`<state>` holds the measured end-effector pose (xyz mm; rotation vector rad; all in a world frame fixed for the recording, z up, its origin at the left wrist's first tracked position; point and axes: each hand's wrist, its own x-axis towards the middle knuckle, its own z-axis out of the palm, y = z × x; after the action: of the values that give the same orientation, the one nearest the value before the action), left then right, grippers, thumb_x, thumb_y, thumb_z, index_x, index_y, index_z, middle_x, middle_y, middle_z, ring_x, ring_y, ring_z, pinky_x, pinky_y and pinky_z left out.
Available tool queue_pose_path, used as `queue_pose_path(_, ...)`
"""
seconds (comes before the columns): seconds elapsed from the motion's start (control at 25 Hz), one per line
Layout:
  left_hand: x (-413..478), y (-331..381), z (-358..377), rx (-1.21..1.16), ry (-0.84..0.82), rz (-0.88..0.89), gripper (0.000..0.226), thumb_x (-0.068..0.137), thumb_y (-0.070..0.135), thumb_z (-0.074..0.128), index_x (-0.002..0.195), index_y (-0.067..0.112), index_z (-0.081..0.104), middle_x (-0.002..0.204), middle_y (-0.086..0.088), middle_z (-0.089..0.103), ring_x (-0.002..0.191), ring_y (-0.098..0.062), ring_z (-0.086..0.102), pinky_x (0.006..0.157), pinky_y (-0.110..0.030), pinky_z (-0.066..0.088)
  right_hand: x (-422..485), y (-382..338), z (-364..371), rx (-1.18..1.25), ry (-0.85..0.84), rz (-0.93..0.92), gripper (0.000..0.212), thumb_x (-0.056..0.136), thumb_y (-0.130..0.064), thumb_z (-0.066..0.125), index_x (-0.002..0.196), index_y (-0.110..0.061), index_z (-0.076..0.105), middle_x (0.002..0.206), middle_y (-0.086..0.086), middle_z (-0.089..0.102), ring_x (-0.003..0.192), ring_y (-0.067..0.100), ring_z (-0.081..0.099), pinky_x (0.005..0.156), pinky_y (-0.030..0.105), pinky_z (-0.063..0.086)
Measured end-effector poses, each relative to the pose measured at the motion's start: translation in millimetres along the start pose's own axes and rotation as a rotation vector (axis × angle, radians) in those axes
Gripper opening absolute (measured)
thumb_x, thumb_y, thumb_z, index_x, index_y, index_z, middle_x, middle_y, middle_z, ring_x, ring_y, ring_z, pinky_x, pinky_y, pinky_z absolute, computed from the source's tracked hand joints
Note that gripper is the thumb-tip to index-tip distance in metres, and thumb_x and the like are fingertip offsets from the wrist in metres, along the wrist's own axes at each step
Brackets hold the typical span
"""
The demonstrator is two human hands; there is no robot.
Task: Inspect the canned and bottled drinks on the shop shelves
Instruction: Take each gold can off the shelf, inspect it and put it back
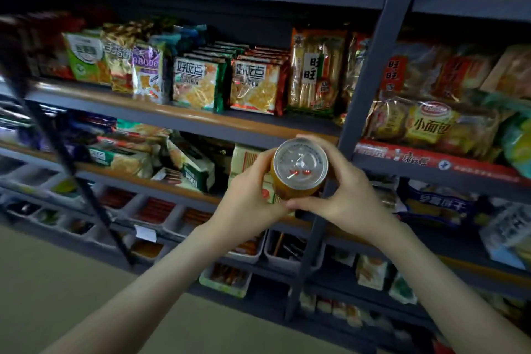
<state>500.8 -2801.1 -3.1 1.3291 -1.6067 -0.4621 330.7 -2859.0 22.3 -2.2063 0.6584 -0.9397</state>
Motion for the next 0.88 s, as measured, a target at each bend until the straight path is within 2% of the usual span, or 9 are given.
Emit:
queue_pose_path(0.12,-9.9,2.0,-5.7,-0.206,-0.127,-0.218,0.048,0.07,0.042,0.081,0.111,0.03,0.06,0.099,0.017,0.072,0.098,0.001,0.065,0.082,-0.013,0.049,-5.9,6.9,3.7,0.212,-0.119,0.125,0.086,0.07,-0.046,0.08,0.138,-0.053,0.028,0.137,-0.037,0.038,0.127,-0.01,0.041,0.102,0.019,0.042)
queue_pose_path(0.24,-16.3,-9.8,-4.3,-0.646,-0.222,-0.5,0.056,0.07,0.046,0.078,0.114,0.014,0.063,0.106,-0.003,0.074,0.102,-0.021,0.068,0.093,-0.033,0.052,-18.3,15.6,14.9,0.188,-0.34,0.124,0.11,0.065,-0.044,0.082,0.142,-0.061,0.005,0.152,-0.033,0.006,0.14,-0.004,0.024,0.11,0.028,0.037)
queue_pose_path(0.36,-25.8,-23.8,-2.6,-0.919,-0.293,-0.571,0.065,0.078,0.048,0.068,0.132,0.015,0.055,0.124,-0.009,0.066,0.119,-0.026,0.06,0.106,-0.046,0.041,-22.2,13.9,31.9,-0.051,-0.29,0.045,0.107,0.07,-0.028,0.084,0.134,-0.067,0.008,0.152,-0.035,-0.012,0.144,-0.007,-0.003,0.116,0.02,0.019)
queue_pose_path(0.44,-22.8,-31.9,3.9,-1.011,-0.3,-0.627,0.054,0.086,0.046,0.064,0.131,0.019,0.056,0.129,-0.006,0.064,0.123,-0.025,0.057,0.104,-0.043,0.04,-21.7,16.1,40.6,-0.139,-0.2,-0.054,0.097,0.075,-0.02,0.082,0.138,-0.059,0.019,0.157,-0.026,0.001,0.146,0.0,-0.001,0.119,0.023,0.014)
queue_pose_path(0.52,-13.5,-30.9,6.6,-0.913,-0.269,-0.745,0.045,0.088,0.051,0.056,0.121,0.021,0.062,0.134,-0.01,0.06,0.119,-0.025,0.059,0.091,-0.037,0.047,-22.2,19.7,42.9,-0.154,-0.131,-0.082,0.086,0.075,-0.021,0.082,0.139,-0.046,0.03,0.155,-0.023,0.02,0.146,0.004,0.012,0.117,0.021,0.018)
queue_pose_path(0.6,-12.6,-34.3,1.4,-0.73,-0.327,-0.774,0.068,0.088,0.069,0.038,0.122,0.016,0.062,0.137,-0.014,0.056,0.118,-0.026,0.06,0.084,-0.033,0.05,-22.6,20.1,39.5,-0.126,-0.062,-0.001,0.079,0.07,-0.027,0.085,0.131,-0.045,0.037,0.14,-0.031,0.039,0.134,-0.005,0.036,0.106,0.012,0.032)
queue_pose_path(0.68,-12.3,-25.0,-8.4,-0.37,-0.507,-0.736,0.096,0.075,0.088,0.024,0.129,0.017,0.059,0.127,-0.002,0.062,0.11,-0.017,0.063,0.09,-0.028,0.046,-22.2,20.1,35.3,-0.108,0.026,0.104,0.069,0.064,-0.032,0.086,0.116,-0.05,0.044,0.117,-0.039,0.053,0.11,-0.013,0.052,0.088,0.006,0.041)
queue_pose_path(0.72,-13.5,-19.4,-11.6,-0.207,-0.492,-0.656,0.098,0.071,0.089,0.023,0.134,0.021,0.053,0.125,0.007,0.057,0.108,-0.01,0.06,0.09,-0.025,0.043,-21.9,21.6,33.9,-0.112,0.06,0.144,0.063,0.064,-0.032,0.086,0.11,-0.05,0.046,0.109,-0.04,0.056,0.102,-0.014,0.055,0.082,0.005,0.042)
queue_pose_path(0.88,-10.3,-6.1,-15.8,-0.114,-0.305,-0.299,0.075,0.072,0.069,0.064,0.136,0.038,0.042,0.121,0.021,0.055,0.11,0.006,0.052,0.089,-0.016,0.042,-13.1,18.3,31.5,-0.108,0.07,0.209,0.053,0.066,-0.047,0.08,0.107,-0.048,0.046,0.098,-0.031,0.063,0.094,-0.013,0.058,0.073,0.008,0.045)
